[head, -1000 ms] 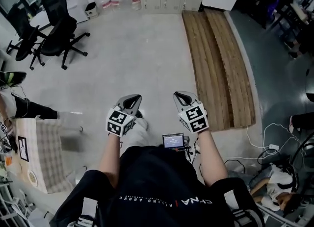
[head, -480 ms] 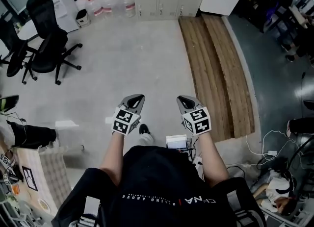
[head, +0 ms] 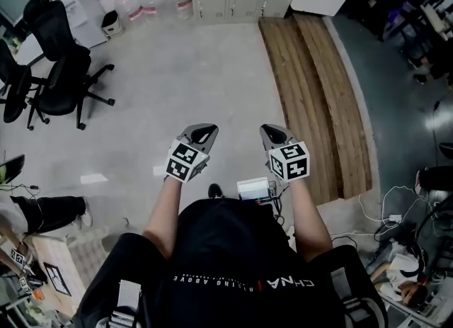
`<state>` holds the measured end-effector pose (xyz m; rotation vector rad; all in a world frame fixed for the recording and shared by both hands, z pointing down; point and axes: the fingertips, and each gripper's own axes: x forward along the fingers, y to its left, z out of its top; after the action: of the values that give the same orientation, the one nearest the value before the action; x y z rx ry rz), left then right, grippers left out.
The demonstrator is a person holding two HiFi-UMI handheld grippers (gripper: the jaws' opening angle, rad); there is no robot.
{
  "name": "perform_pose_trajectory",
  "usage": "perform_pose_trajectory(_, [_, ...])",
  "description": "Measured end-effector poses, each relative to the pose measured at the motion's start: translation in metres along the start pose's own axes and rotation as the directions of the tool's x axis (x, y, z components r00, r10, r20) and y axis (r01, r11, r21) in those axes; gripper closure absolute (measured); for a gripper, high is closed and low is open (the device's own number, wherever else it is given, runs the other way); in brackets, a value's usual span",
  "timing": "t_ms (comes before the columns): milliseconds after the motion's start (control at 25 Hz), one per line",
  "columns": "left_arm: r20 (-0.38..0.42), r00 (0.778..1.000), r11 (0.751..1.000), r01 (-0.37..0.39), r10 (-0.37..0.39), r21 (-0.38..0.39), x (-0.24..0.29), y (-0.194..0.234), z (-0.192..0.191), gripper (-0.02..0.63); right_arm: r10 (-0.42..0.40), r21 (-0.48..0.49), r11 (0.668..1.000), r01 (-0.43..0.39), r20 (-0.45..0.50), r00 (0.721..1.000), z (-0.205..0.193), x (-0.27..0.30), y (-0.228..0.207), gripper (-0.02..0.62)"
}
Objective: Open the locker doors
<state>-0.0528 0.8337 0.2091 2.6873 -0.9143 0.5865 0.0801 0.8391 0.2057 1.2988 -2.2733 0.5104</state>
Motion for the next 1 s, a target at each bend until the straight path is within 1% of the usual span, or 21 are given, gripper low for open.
perform_pose_trajectory(80, [0.005, 1.0, 1.0, 0.009, -0.009, -0.003, 0.006, 0.016, 0.007, 0.586, 0.0, -0.02, 1.0, 0.0, -0.009, 1.0, 0.011, 0.018, 0.001, 0.557])
perform_pose_trajectory(240, [0.012, 1.0, 0.999, 0.014, -0.013, -0.05, 0.021, 0.04, 0.006, 0.586, 0.013, -0.047, 0.999, -0.015, -0.035, 0.999, 0.018, 0.049, -0.008, 0.557])
perform_pose_trajectory(360, [-0.006, 1.0, 0.998, -0.006, 0.005, -0.07, 0.038, 0.062, -0.001, 0.586, 0.031, -0.048, 0.998, -0.033, -0.043, 0.999, 0.025, 0.077, -0.024, 0.557])
perform_pose_trajectory(560, [-0.025, 0.998, 0.994, -0.065, 0.063, -0.088, 0.081, 0.126, 0.014, 0.586, 0.079, -0.075, 0.994, -0.082, -0.043, 0.996, 0.065, 0.149, -0.06, 0.557])
perform_pose_trajectory(680, [-0.033, 0.994, 0.987, -0.112, 0.109, -0.113, 0.112, 0.175, 0.034, 0.586, 0.108, -0.099, 0.989, -0.113, -0.051, 0.993, 0.096, 0.196, -0.089, 0.557])
perform_pose_trajectory(840, [-0.048, 0.984, 0.976, -0.175, 0.17, -0.133, 0.158, 0.238, 0.08, 0.586, 0.159, -0.136, 0.977, -0.167, -0.064, 0.985, 0.15, 0.245, -0.135, 0.557])
perform_pose_trajectory(920, [-0.022, 0.983, 0.97, -0.183, 0.182, -0.159, 0.183, 0.265, 0.105, 0.586, 0.185, -0.157, 0.968, -0.196, -0.083, 0.979, 0.172, 0.27, -0.161, 0.557])
perform_pose_trajectory(1000, [0.015, 0.985, 0.968, -0.169, 0.175, -0.187, 0.207, 0.287, 0.129, 0.586, 0.196, -0.186, 0.96, -0.212, -0.097, 0.976, 0.192, 0.296, -0.188, 0.557])
